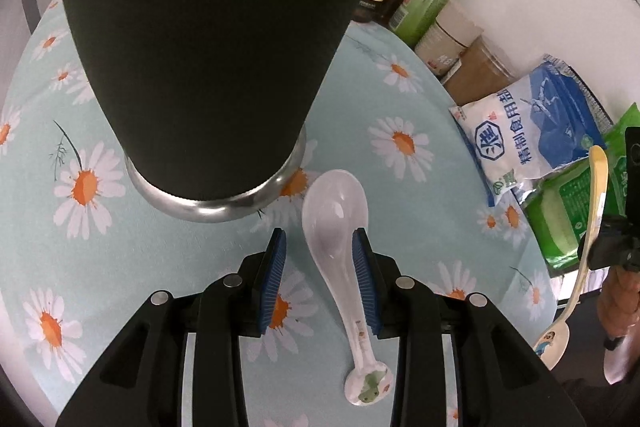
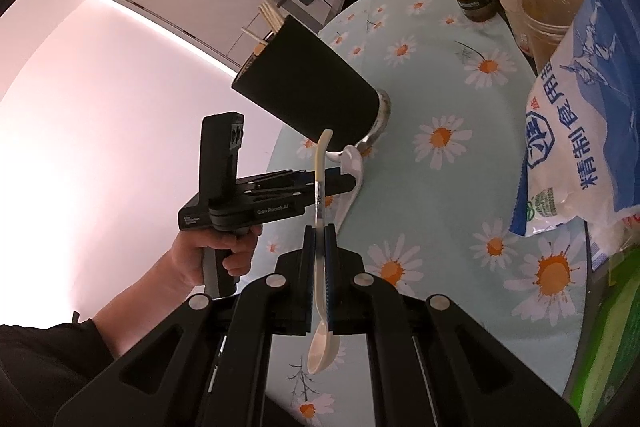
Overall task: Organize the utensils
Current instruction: 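Grasp the white ceramic spoon with the left tool while the right tool lifts its spoon, then carry both spoons up over the black holder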
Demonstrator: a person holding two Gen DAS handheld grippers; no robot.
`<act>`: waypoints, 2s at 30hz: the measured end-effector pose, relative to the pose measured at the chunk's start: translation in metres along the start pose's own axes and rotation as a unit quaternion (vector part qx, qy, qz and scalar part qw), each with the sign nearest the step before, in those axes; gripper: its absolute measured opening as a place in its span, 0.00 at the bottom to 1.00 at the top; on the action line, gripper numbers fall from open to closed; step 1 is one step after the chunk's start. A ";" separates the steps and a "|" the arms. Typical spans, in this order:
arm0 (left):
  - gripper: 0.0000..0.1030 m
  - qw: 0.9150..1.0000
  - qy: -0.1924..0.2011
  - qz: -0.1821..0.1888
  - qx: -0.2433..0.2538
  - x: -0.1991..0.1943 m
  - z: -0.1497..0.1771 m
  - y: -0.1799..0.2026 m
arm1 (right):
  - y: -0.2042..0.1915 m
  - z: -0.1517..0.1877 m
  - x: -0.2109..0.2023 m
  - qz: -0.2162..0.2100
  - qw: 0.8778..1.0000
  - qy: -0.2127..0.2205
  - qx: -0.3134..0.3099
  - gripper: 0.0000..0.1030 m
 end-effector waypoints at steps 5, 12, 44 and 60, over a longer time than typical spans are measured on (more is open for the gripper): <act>0.30 1.000 0.000 0.003 -0.004 0.001 -0.001 0.000 | -0.002 -0.004 -0.001 -0.006 1.000 0.000 -0.004 0.05; 0.09 1.000 -0.007 -0.008 0.029 0.007 0.000 0.009 | -0.001 -0.003 -0.001 -0.008 1.000 0.003 0.001 0.05; 0.05 0.982 0.184 -0.004 -0.047 -0.099 0.038 0.025 | -0.040 -0.019 0.019 0.016 0.996 0.031 -0.077 0.05; 0.05 0.954 0.296 0.007 -0.045 -0.164 0.030 0.050 | -0.075 -0.054 0.010 0.024 0.987 0.079 -0.139 0.05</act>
Point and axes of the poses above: each gripper's, at about its wrist camera, not at the fingertips, and x roughly the way its jaws point, y to its right, z to its underside, the point moved 3 cm from there along x, roughly the way its jaws point, and after that the axes turned 3 degrees about -x, right-handed, at the moved point
